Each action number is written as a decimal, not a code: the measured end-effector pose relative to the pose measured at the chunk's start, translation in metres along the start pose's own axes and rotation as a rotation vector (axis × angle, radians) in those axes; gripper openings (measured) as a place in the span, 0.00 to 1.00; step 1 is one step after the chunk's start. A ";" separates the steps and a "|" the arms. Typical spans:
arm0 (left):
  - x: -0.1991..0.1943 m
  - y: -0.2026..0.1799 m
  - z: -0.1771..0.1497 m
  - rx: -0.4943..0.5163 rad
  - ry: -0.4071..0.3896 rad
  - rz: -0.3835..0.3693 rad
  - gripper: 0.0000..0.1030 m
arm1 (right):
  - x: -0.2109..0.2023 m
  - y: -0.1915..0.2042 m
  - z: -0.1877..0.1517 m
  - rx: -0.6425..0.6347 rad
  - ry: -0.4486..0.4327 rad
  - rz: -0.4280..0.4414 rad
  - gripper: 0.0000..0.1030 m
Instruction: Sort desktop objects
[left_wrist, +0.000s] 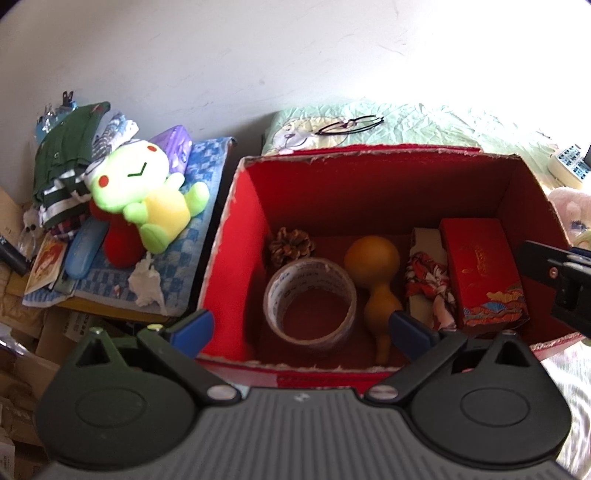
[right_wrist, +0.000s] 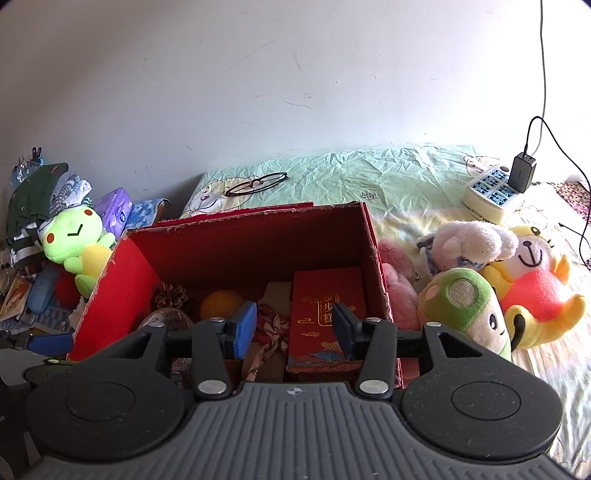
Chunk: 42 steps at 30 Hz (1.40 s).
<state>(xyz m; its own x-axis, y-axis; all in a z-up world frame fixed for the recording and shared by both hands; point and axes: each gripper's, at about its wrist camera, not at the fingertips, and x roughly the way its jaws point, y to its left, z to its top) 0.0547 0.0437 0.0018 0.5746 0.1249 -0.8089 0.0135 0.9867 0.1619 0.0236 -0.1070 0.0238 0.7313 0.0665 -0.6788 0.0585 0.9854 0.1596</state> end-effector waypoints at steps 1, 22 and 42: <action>-0.001 0.001 -0.001 -0.005 0.001 -0.010 0.99 | -0.002 0.000 -0.002 -0.003 0.000 0.003 0.47; -0.015 -0.012 -0.038 -0.060 0.069 -0.009 0.99 | -0.018 -0.009 -0.029 -0.077 0.033 0.029 0.58; -0.003 -0.065 -0.079 -0.130 0.227 0.072 0.99 | -0.010 -0.055 -0.053 -0.163 0.181 0.056 0.70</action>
<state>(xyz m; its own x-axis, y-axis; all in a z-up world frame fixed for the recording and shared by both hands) -0.0125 -0.0130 -0.0512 0.3720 0.2008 -0.9062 -0.1339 0.9777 0.1617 -0.0232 -0.1531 -0.0164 0.5957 0.1340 -0.7920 -0.0997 0.9907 0.0926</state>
